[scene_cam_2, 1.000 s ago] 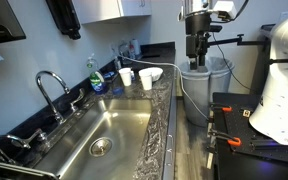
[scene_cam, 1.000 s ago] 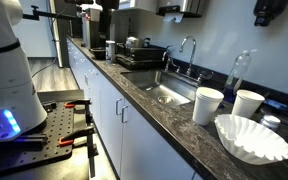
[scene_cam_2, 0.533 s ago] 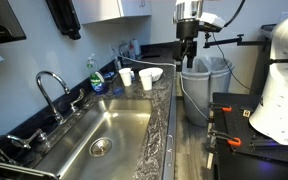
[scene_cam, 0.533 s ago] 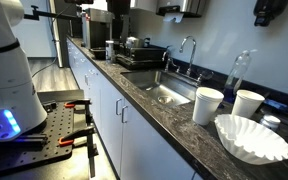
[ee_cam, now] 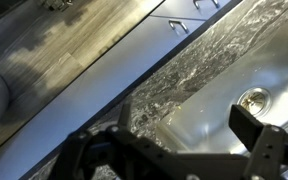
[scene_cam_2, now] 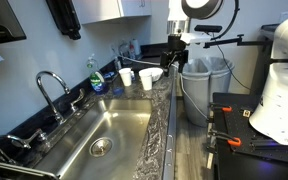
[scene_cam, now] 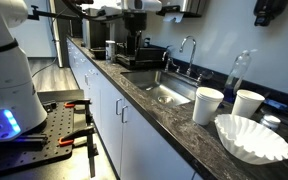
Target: Stack the paper cups
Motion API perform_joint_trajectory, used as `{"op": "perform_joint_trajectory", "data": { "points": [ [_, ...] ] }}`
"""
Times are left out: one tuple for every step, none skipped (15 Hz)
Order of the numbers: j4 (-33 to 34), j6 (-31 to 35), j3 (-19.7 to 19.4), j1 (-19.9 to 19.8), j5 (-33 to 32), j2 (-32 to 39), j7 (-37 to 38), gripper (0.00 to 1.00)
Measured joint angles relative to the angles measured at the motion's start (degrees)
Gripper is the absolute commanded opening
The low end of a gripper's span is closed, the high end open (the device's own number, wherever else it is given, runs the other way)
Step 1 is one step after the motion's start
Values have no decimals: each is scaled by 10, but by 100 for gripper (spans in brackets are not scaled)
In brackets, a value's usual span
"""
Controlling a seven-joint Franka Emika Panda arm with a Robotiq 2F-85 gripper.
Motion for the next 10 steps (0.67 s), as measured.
{"op": "perform_joint_trajectory", "data": {
  "points": [
    [3,19,0,-10,-9,17,10,100],
    [8,37,0,-19,-21,33,22,100],
    [13,56,0,-29,-34,49,34,100],
    [18,73,0,-38,-48,64,46,100],
    [25,88,0,-45,-60,78,59,100],
    [32,100,0,-52,-72,91,71,100],
    [40,102,0,-55,-77,102,72,100],
    [44,102,-1,-55,-78,109,71,100],
    [44,102,-2,-55,-78,111,71,100],
    [44,102,-2,-55,-78,110,71,100]
  ]
}}
